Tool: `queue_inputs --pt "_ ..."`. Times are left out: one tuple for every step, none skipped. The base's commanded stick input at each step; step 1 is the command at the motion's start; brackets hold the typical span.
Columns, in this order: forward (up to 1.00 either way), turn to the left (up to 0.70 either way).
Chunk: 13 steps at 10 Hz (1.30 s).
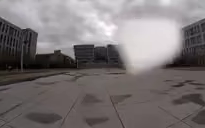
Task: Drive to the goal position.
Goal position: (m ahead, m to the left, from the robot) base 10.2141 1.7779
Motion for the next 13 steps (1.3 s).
queue_inputs --pt "0.7 0.31" --pt "0.7 0.18" --pt "0.7 0.01" --pt "0.7 0.02" --pt "0.7 0.02" --pt "0.7 0.02" --pt "0.7 0.03" --pt "0.7 0.03" --pt "0.7 0.02" --pt "0.7 0.02" --pt "0.7 0.03" --pt "0.7 0.03" --pt "0.7 0.03"
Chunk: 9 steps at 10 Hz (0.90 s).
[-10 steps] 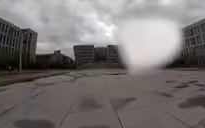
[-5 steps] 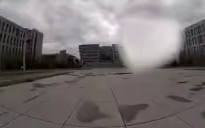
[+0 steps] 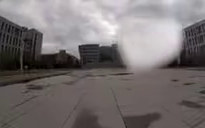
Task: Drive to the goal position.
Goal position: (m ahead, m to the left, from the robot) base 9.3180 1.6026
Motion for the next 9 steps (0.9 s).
queue_inputs --pt "0.7 0.03" --pt "0.7 0.03" --pt "0.7 0.03" --pt "0.7 0.02" --pt "0.7 0.02" --pt "0.7 0.02" --pt "0.7 0.02" --pt "0.7 0.02" --pt "0.7 0.02"
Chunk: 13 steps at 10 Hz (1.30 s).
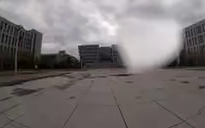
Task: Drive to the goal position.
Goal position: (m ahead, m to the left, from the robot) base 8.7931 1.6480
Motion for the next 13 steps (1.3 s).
queue_inputs --pt "0.7 0.02" --pt "0.7 0.02" --pt "0.7 0.02" --pt "0.7 0.02" --pt "0.7 0.02" --pt "0.7 0.02" --pt "0.7 0.02" --pt "0.7 0.02" --pt "0.7 0.02" --pt "0.7 0.02" --pt "0.7 0.02" --pt "0.7 0.02" --pt "0.7 0.02"
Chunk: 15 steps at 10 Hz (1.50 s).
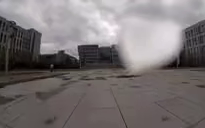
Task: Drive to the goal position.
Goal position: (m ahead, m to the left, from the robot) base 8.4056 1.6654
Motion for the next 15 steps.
queue_inputs --pt "0.7 0.02" --pt "0.7 0.02" --pt "0.7 0.02" --pt "0.7 0.02" --pt "0.7 0.02" --pt "0.7 0.02" --pt "0.7 0.02" --pt "0.7 0.02" --pt "0.7 0.02" --pt "0.7 0.02" --pt "0.7 0.02" --pt "0.7 0.02" --pt "0.7 0.02" --pt "0.7 0.02" --pt "0.7 0.02"
